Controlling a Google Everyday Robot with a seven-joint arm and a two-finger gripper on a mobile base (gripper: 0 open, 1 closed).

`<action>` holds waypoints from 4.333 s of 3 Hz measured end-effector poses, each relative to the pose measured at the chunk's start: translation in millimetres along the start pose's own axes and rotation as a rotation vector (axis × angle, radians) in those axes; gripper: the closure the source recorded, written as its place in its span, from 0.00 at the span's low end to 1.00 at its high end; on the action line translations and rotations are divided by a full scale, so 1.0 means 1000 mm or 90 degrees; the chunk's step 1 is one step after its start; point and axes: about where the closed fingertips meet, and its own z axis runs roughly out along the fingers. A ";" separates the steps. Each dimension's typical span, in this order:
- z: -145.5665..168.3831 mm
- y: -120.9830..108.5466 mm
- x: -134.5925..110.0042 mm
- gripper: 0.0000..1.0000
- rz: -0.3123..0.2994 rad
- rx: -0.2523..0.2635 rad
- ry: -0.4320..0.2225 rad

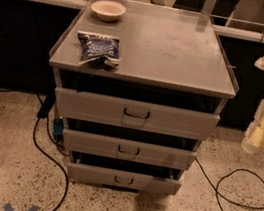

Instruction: Open bottom drawer

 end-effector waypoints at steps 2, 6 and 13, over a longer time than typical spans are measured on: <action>0.023 0.013 0.002 0.00 0.005 -0.024 -0.014; 0.132 0.087 0.012 0.00 0.001 -0.121 -0.021; 0.294 0.170 0.008 0.00 0.020 -0.153 -0.120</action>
Offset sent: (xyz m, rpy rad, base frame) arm -0.0181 0.0127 -0.0801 0.0927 0.1128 0.0173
